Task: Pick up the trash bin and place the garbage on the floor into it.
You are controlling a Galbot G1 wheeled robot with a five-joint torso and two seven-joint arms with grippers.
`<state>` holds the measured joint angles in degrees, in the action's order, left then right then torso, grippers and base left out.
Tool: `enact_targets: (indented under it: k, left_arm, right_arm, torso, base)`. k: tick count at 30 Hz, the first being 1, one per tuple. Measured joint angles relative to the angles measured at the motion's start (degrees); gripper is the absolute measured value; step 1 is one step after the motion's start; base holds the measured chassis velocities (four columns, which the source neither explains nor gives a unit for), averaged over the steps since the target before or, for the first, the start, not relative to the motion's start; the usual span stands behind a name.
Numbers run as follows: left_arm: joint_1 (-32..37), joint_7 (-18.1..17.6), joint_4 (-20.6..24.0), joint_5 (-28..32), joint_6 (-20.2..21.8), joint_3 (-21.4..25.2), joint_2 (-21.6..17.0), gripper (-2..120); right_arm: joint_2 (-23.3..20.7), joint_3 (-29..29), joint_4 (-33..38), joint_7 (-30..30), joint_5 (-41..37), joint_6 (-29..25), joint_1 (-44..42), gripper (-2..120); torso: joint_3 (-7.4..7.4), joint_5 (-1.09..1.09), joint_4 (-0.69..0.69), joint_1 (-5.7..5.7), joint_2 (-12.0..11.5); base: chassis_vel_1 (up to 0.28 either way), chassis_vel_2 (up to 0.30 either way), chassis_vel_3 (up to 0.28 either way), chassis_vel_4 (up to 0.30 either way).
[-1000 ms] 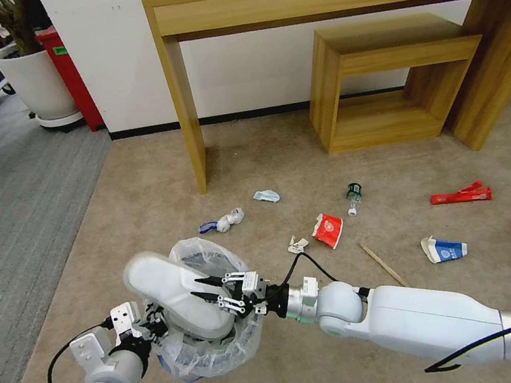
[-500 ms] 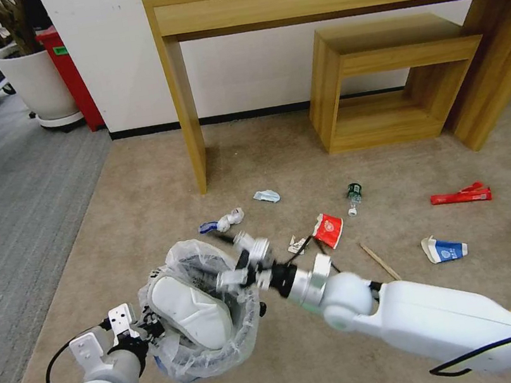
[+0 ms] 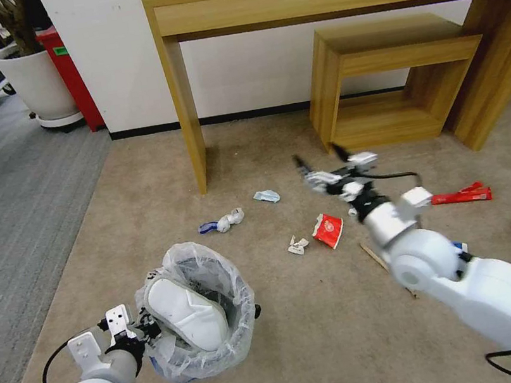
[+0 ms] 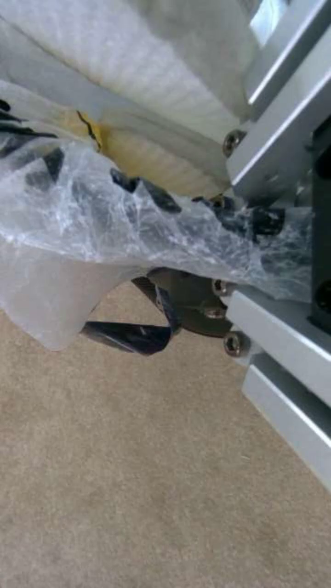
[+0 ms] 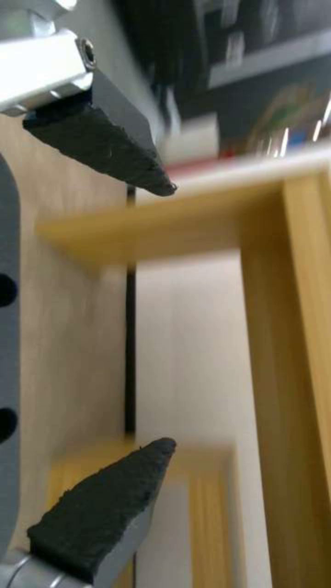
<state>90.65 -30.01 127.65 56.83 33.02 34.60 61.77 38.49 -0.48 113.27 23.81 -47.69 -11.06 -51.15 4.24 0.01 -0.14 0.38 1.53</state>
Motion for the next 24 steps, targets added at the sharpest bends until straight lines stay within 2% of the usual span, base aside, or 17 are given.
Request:
enact_targets:
  k: [9,11,17,24]
  left_arm:
    - [0.09,0.17,0.04,-0.36,-0.01,0.12,-0.16,0]
    - [0.19,0.16,0.04,-0.36,-0.01,0.23,-0.21,0]
    - [0.76,0.13,-0.27,-0.44,-0.01,1.23,-0.40,0]
    - [1.23,0.45,-0.87,-1.44,0.03,1.74,-0.20,0]
  right_arm:
    - [-0.58,6.44,-0.44,7.26,3.05,3.79,-6.40,100]
    - [-0.56,6.79,-0.70,7.63,3.32,4.10,-6.64,100]
    - [1.15,7.78,-2.99,13.85,4.91,9.33,-9.64,100]
    - [3.51,9.13,-5.00,15.11,8.43,10.77,-13.11,100]
  torso:
    - [0.00,-0.02,0.02,0.00,0.00]
    - [0.00,-0.01,0.02,0.00,0.00]
    - [0.00,-0.02,0.02,0.00,0.00]
    - [0.00,-0.03,0.01,0.00,0.00]
  base:
    - [0.000,0.000,0.000,0.000]
    - [0.000,0.000,0.000,0.000]
    - [0.000,0.000,0.000,0.000]
    - [0.000,0.000,0.000,0.000]
